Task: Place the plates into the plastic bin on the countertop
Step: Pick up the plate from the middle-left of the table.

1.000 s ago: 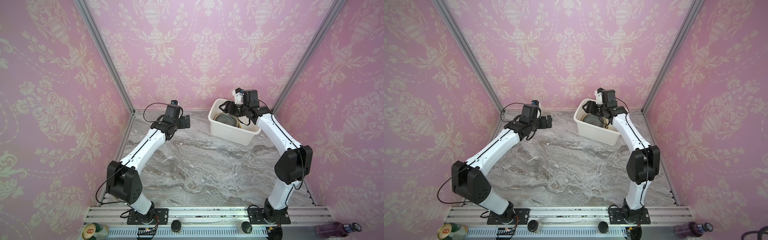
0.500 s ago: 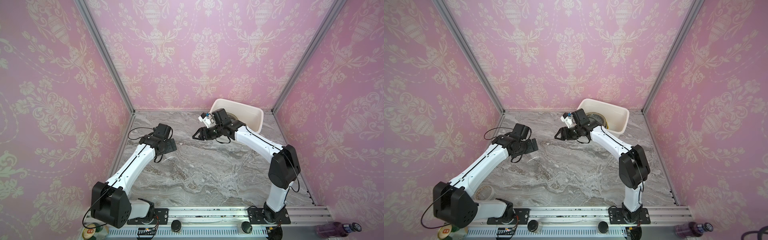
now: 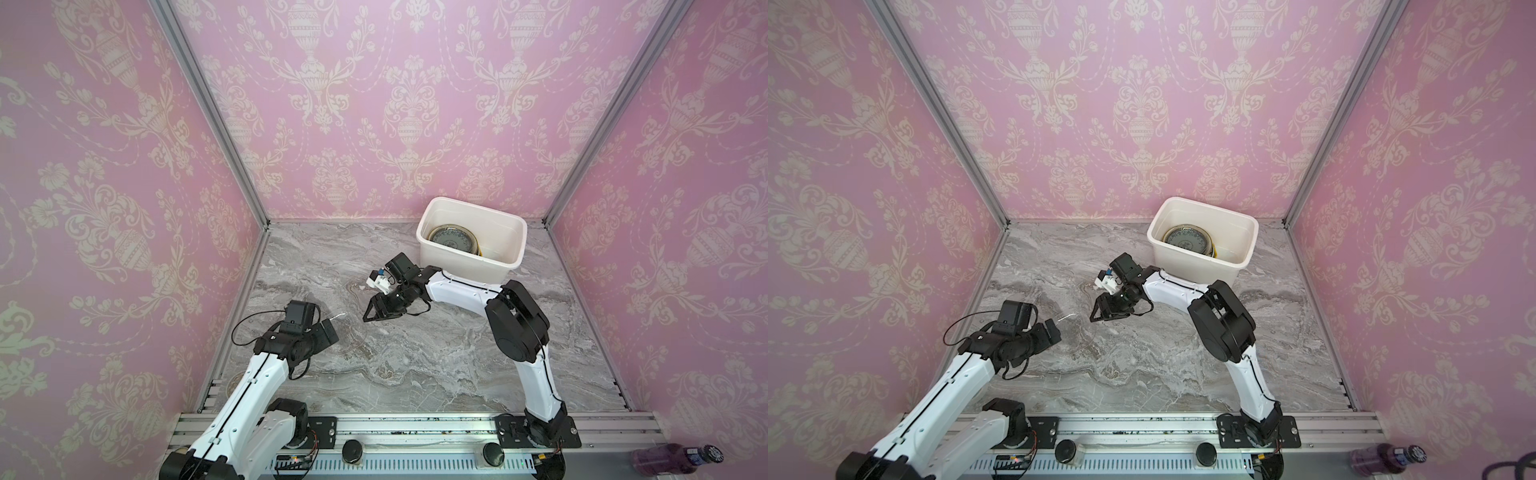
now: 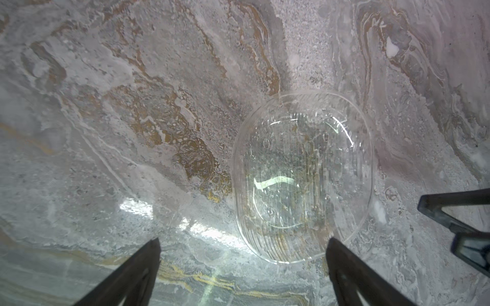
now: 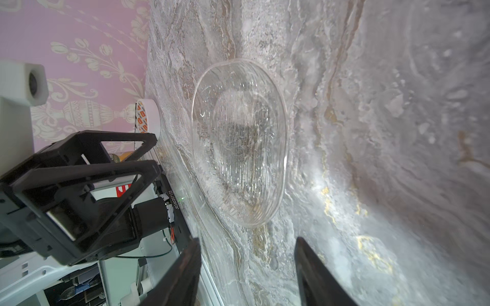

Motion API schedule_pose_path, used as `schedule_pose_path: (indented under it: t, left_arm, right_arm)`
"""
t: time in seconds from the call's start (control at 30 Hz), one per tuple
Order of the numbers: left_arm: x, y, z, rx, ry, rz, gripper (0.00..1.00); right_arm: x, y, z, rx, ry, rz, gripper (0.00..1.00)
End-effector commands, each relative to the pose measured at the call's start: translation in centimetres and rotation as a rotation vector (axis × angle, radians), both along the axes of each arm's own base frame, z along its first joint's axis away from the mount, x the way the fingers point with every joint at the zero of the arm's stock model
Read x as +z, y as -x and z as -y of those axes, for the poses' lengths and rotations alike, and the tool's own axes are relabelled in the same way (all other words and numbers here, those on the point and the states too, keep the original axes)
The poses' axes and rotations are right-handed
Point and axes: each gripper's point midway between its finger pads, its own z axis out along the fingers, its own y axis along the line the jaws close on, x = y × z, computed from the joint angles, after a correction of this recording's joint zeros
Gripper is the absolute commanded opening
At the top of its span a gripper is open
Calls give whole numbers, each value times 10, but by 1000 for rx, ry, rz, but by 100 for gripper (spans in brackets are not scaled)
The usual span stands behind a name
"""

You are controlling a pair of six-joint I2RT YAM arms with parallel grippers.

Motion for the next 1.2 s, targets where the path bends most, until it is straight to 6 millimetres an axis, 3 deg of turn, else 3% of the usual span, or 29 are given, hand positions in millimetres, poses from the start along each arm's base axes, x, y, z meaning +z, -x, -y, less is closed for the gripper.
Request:
schedule_pose_path:
  t: [0.0, 0.2, 0.6, 0.93, 1.17]
  left_arm:
    - [-3, -9, 13, -29, 91, 60, 99]
    - [-19, -18, 24, -31, 191, 94, 99]
    - [-37, -40, 28, -51, 255, 131, 99]
    - [-39, -52, 43, -132, 326, 131, 88]
    - [-33, -53, 48, -149, 346, 119, 85]
  right_arm:
    - [-7, 7, -14, 15, -7, -31, 56]
    - [-21, 2, -14, -14, 28, -30, 56]
    - [-45, -9, -23, -58, 44, -68, 54]
    - [-61, -13, -27, -65, 64, -110, 41]
    - [-51, -22, -29, -91, 51, -83, 26]
